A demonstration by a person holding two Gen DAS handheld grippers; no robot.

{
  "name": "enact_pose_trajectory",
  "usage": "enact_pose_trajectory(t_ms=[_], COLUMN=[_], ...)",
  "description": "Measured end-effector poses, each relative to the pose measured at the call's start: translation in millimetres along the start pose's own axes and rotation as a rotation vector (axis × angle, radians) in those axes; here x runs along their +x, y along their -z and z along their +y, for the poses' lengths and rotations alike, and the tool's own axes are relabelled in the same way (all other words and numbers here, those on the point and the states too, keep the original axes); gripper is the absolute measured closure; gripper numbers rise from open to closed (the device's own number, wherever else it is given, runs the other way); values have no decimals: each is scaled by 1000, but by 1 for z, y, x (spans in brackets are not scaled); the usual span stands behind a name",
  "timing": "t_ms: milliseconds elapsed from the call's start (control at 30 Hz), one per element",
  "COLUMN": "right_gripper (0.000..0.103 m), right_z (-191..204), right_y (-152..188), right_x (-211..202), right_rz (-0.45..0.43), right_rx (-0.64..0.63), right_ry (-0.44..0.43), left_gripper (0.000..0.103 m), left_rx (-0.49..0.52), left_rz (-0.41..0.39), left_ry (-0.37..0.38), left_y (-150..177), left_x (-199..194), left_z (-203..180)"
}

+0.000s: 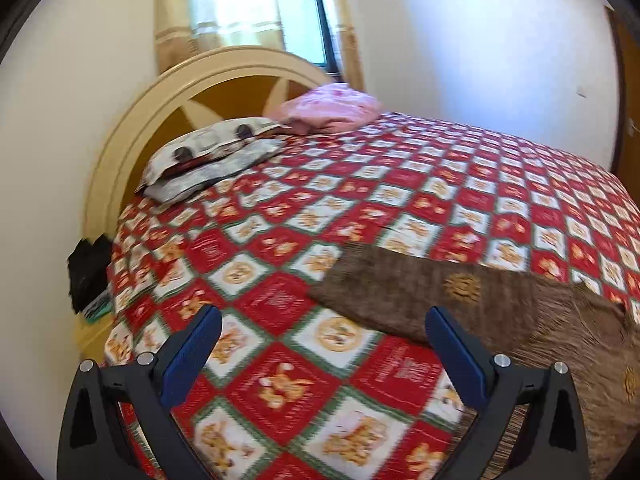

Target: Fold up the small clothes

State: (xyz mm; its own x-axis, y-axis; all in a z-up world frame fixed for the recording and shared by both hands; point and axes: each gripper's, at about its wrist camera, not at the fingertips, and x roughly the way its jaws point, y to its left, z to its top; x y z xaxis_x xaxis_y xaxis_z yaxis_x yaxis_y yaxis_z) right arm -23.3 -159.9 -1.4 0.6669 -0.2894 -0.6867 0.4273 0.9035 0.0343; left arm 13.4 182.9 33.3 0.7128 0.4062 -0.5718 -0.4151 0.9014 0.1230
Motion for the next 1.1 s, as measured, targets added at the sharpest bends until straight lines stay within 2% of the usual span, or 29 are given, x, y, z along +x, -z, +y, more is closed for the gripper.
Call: enact_pose_trajectory(t_ms=[167,367,1100], right_gripper=[0,0,0], right_z=[5,9,-12], right_y=[0,0,-6], right_x=[-1,-3,-2], right_rz=[0,-5,-13], right_rx=[-8,-23,19], right_ry=[-9,-11,29], left_gripper=[1,1,1], left_rx=[-38,-42,-18], left_rz=[7,-1,34], left_ry=[-35,-40,-36], left_y=[-3,-4,-3], left_x=[4,3,13], left_z=[20,26,15])
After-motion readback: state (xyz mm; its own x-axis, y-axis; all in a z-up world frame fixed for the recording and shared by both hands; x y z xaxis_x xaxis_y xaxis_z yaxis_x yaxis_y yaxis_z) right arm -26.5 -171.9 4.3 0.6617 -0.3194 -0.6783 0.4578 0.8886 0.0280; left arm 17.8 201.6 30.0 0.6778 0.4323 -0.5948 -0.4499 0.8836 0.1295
